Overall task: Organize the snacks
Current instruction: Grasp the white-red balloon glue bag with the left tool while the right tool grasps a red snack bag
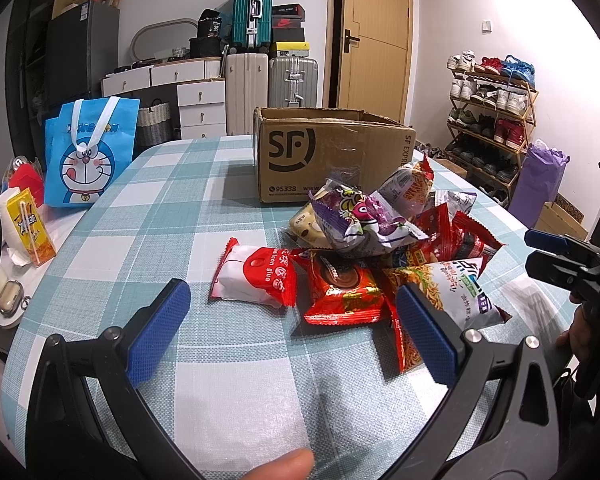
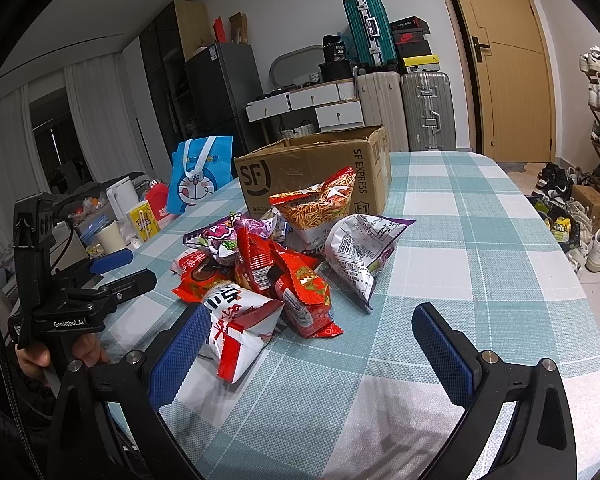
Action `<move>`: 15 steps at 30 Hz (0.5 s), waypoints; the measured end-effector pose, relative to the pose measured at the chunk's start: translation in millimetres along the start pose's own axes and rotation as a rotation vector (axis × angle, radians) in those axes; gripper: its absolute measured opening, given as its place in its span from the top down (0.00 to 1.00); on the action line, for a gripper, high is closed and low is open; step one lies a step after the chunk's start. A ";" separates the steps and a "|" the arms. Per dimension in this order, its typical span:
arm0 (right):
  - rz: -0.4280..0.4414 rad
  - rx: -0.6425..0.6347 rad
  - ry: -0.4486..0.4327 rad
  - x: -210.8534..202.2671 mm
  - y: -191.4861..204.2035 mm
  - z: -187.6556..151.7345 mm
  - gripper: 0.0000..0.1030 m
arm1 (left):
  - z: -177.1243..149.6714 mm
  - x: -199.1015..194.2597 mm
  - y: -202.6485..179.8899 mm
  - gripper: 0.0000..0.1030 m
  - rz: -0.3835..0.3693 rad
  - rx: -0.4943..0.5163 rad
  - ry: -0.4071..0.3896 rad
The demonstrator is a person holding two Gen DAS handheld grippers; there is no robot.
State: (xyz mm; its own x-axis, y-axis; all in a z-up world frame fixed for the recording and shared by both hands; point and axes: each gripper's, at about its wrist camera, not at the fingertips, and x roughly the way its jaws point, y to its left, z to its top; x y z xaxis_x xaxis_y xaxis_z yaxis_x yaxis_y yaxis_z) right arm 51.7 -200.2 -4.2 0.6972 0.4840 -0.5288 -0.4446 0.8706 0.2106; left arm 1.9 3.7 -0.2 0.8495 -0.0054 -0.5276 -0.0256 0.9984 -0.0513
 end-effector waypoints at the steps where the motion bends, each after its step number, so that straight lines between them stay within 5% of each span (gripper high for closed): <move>1: -0.002 0.000 0.004 0.6 -0.1 0.3 0.00 | -0.3 -0.7 0.2 0.00 0.003 -0.002 -0.002; 15: -0.110 -0.009 0.082 15.3 0.3 9.6 0.00 | 4.7 5.7 -0.3 0.00 -0.009 0.007 0.046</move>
State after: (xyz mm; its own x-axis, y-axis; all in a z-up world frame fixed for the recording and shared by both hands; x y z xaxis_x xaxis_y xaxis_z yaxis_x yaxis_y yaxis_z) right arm 67.6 -191.7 -4.3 0.6939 0.3760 -0.6141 -0.3729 0.9172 0.1403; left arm 9.2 3.6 0.8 0.8243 -0.0169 -0.5659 -0.0144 0.9986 -0.0508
